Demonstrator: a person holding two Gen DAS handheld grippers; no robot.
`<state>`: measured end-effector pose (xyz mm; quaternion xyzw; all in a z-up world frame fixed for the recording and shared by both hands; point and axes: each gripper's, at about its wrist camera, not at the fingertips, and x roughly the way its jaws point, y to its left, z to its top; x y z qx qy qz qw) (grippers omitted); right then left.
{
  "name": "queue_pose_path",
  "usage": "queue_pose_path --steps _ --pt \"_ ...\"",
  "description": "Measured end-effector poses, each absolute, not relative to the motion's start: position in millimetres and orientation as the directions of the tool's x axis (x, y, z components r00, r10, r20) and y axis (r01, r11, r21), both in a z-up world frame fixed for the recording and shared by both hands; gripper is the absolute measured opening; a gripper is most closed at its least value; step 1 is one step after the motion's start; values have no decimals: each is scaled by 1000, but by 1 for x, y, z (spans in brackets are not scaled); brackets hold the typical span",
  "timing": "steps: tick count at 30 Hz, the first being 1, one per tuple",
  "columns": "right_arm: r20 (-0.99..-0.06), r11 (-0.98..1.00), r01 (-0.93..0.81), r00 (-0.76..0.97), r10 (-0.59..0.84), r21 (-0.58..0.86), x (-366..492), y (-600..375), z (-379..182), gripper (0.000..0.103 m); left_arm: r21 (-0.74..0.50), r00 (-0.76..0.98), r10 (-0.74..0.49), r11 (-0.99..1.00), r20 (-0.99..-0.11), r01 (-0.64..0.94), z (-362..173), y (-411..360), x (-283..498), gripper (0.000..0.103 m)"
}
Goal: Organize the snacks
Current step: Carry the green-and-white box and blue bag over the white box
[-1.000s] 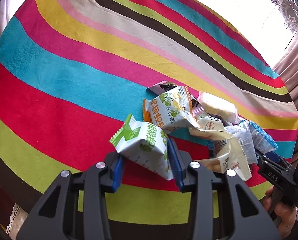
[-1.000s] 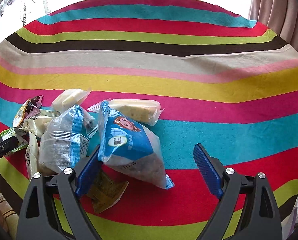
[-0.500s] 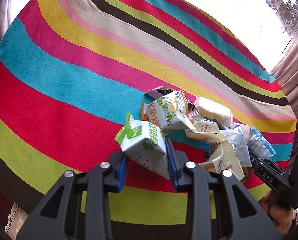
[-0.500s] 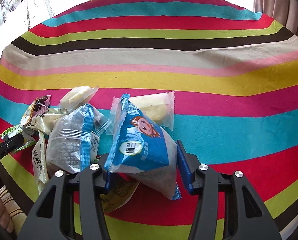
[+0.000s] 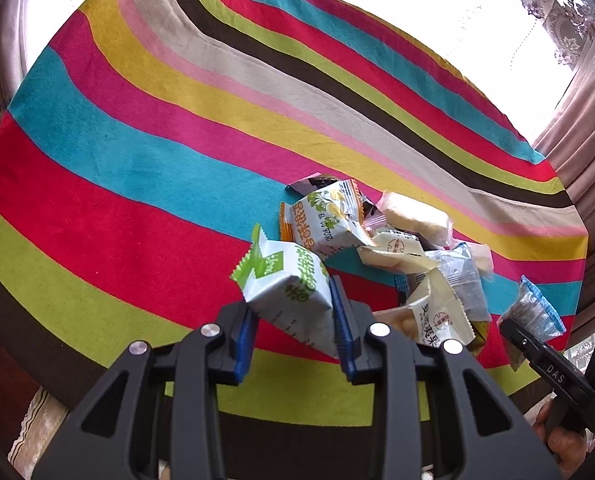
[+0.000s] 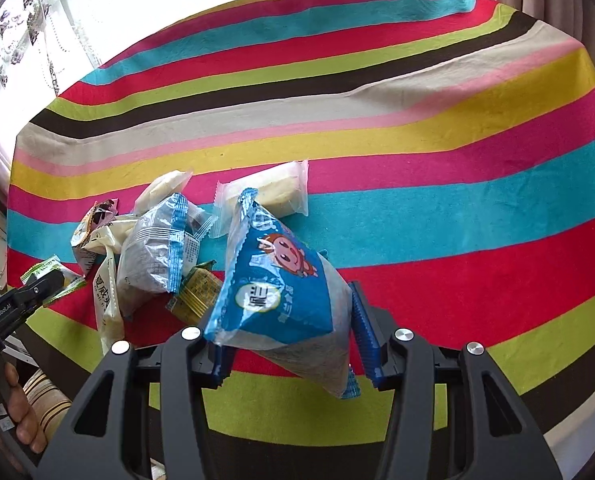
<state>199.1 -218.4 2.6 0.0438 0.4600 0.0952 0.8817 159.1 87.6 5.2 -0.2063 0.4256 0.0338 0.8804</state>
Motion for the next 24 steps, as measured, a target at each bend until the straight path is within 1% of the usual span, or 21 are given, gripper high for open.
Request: queue_pose_path --steps 11,24 --pt "-794 974 -100 564 225 205 168 -236 12 49 -315 630 -110 922 -769 -224 16 76 135 34" --pt "-787 969 -59 572 229 239 131 -271 18 49 -215 631 -65 963 -773 -163 36 37 117 34"
